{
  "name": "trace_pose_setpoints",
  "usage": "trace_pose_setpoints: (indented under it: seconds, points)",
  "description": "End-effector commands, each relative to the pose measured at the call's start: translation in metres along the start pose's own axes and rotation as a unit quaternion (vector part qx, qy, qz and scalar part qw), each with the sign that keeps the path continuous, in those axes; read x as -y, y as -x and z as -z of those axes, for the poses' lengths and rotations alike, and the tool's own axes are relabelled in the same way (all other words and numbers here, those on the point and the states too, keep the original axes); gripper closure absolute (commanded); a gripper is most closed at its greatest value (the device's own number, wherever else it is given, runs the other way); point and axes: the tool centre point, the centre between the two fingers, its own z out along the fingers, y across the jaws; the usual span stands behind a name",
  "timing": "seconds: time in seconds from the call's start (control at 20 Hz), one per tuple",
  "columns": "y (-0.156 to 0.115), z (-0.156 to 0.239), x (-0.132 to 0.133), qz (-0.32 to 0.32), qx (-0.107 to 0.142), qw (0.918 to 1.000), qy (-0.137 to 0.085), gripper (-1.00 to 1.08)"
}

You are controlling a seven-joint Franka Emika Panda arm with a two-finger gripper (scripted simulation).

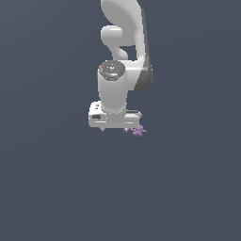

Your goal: Pick up the object and move it to a goal position.

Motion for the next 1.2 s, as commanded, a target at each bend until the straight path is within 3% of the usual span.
trace_pose_setpoints:
  seconds: [0.0, 1.15]
  points:
    - [0.0000, 0.0000, 0.0000, 0.000, 0.000, 1.0000, 0.000, -0.92]
    - [0.0040, -0.0066, 0.0002, 0.007, 0.002, 0.9999, -0.010, -0.92]
